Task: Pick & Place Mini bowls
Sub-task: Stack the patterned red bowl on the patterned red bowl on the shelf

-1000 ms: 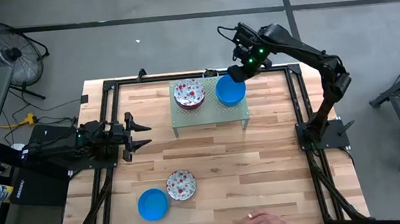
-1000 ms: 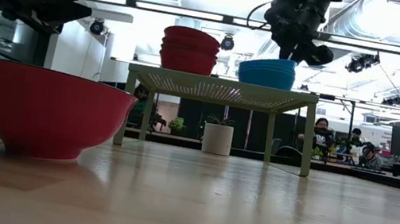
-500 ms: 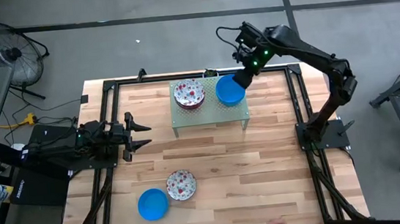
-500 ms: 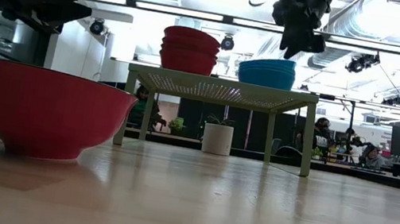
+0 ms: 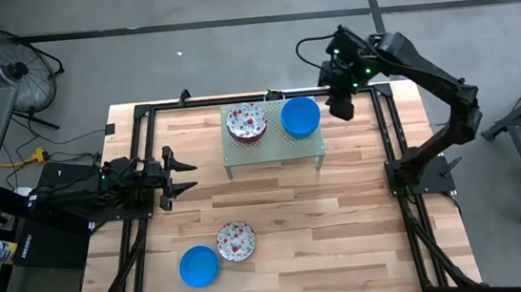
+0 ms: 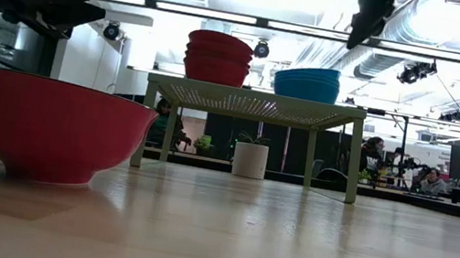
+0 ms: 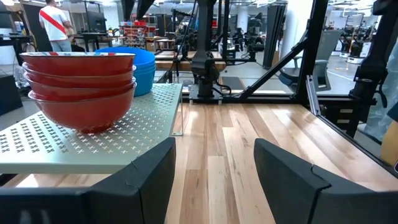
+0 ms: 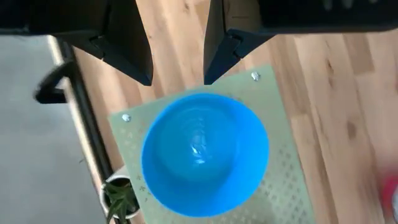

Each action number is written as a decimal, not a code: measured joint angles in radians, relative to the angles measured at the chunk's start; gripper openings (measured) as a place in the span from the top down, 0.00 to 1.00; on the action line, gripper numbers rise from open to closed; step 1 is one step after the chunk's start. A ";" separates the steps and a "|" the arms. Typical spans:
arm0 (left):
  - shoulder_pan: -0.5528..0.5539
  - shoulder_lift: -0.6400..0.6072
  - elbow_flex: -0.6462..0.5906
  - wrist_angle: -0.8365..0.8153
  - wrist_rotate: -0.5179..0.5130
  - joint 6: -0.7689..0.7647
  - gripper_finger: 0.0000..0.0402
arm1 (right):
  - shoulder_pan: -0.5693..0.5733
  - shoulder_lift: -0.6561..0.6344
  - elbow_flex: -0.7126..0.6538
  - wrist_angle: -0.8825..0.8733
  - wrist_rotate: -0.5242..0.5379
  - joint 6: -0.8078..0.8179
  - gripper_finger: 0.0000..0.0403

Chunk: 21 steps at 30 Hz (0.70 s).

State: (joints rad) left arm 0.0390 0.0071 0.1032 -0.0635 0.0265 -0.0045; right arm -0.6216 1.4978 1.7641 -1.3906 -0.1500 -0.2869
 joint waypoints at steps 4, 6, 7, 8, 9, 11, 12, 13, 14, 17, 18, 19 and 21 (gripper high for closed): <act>0.000 0.000 0.000 0.000 0.000 0.000 0.47 | 0.007 -0.070 -0.071 0.027 0.003 -0.070 0.68; 0.000 0.000 0.000 0.000 0.000 0.000 0.47 | 0.015 -0.133 -0.161 0.085 -0.022 -0.093 0.68; 0.000 0.000 0.000 0.000 0.000 0.000 0.47 | 0.020 -0.168 -0.212 0.117 -0.026 -0.098 0.68; 0.000 0.000 0.000 0.000 0.000 0.000 0.47 | 0.026 -0.209 -0.269 0.149 -0.027 -0.098 0.68; 0.000 0.000 0.000 0.000 0.000 0.000 0.47 | 0.032 -0.247 -0.321 0.181 -0.021 -0.097 0.68; 0.000 0.000 0.000 0.000 0.000 0.000 0.47 | 0.039 -0.327 -0.415 0.242 -0.014 -0.094 0.68; 0.000 0.000 0.000 0.000 0.000 0.000 0.47 | 0.041 -0.364 -0.454 0.262 -0.014 -0.090 0.68; 0.000 0.000 0.000 0.000 0.000 0.000 0.47 | 0.042 -0.396 -0.488 0.277 -0.013 -0.083 0.68; 0.000 0.000 0.000 0.000 0.000 0.000 0.47 | 0.042 -0.428 -0.518 0.293 -0.011 -0.078 0.68; 0.000 0.000 0.000 0.000 0.000 0.000 0.47 | 0.042 -0.512 -0.587 0.317 0.009 -0.045 0.68; 0.000 0.000 0.000 0.000 0.000 0.000 0.47 | 0.042 -0.536 -0.604 0.318 0.016 -0.029 0.68; 0.000 0.000 0.000 0.000 0.000 0.000 0.47 | 0.042 -0.563 -0.624 0.322 0.024 -0.016 0.68; 0.000 0.000 0.000 0.000 0.000 0.000 0.47 | 0.042 -0.616 -0.675 0.337 0.023 0.006 0.68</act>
State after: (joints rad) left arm 0.0389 0.0068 0.1032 -0.0635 0.0265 -0.0047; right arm -0.5793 0.8820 1.0896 -1.0533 -0.1273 -0.2810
